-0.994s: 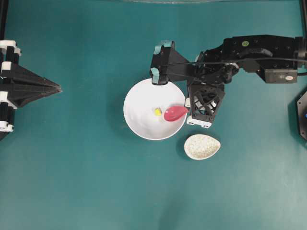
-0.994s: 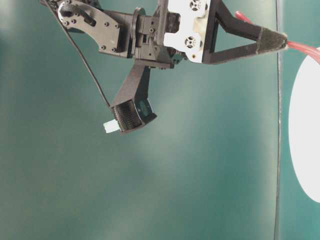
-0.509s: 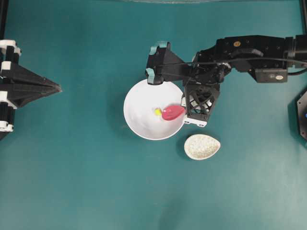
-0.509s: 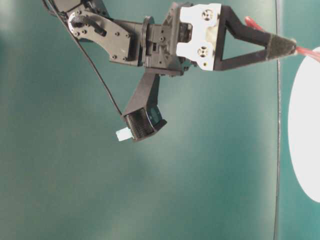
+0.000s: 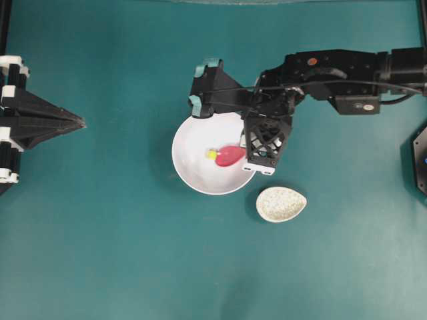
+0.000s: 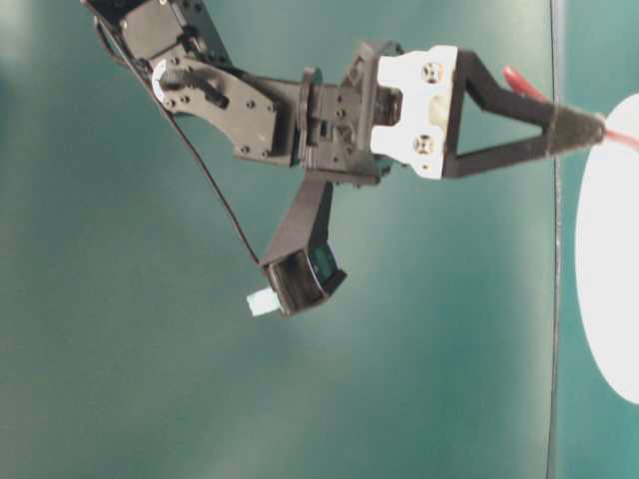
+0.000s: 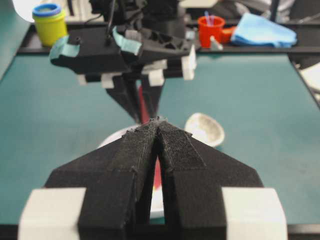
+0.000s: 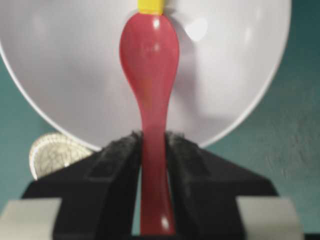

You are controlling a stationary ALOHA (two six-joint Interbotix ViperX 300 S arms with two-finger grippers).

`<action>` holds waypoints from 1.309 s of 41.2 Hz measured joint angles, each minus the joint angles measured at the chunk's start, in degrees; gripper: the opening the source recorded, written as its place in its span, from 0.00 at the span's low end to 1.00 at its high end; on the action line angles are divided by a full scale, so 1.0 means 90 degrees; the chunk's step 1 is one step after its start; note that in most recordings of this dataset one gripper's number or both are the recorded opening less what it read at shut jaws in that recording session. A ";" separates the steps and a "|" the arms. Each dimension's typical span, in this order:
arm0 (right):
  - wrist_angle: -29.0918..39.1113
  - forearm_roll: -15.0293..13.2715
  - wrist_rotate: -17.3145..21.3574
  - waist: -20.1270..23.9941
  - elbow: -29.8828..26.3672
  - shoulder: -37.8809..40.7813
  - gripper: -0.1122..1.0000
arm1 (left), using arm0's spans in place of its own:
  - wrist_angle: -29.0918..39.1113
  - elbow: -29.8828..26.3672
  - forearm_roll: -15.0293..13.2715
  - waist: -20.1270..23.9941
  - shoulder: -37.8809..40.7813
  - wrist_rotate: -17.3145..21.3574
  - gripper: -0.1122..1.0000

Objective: Scoop the yellow hexagonal prism block from the bowl with a spoon using the right arm.

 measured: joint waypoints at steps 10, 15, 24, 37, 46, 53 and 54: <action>-0.0488 0.0000 -0.0068 0.0000 -0.0107 0.0068 0.31 | 0.0020 0.0000 0.0000 0.0000 0.0000 0.0000 0.10; -0.0869 0.0000 -0.0068 0.0000 -0.0117 0.0068 0.31 | 0.0000 0.0000 0.0000 0.0000 0.0000 0.0000 0.10; -0.1416 0.0010 -0.0059 0.0000 -0.0068 0.0068 0.31 | 0.0020 0.0000 0.0000 0.0000 0.0000 0.0000 0.10; -0.2188 0.0020 0.0088 0.0156 0.0410 0.0039 0.31 | 0.0000 0.0000 0.0010 0.0000 0.0000 -0.0029 0.10; -0.3086 0.0039 0.0176 0.0264 0.0977 -0.0254 0.31 | 0.0020 0.0000 0.0000 -0.0010 0.0000 -0.0107 0.10; -0.3779 0.0049 0.0225 0.0303 0.1484 -0.0557 0.31 | 0.0000 0.0000 0.0000 0.0000 0.0000 -0.0117 0.10; -0.3896 0.0049 0.0234 0.0313 0.1553 -0.0596 0.31 | 0.0000 0.0000 0.0000 0.0000 0.0000 -0.0117 0.10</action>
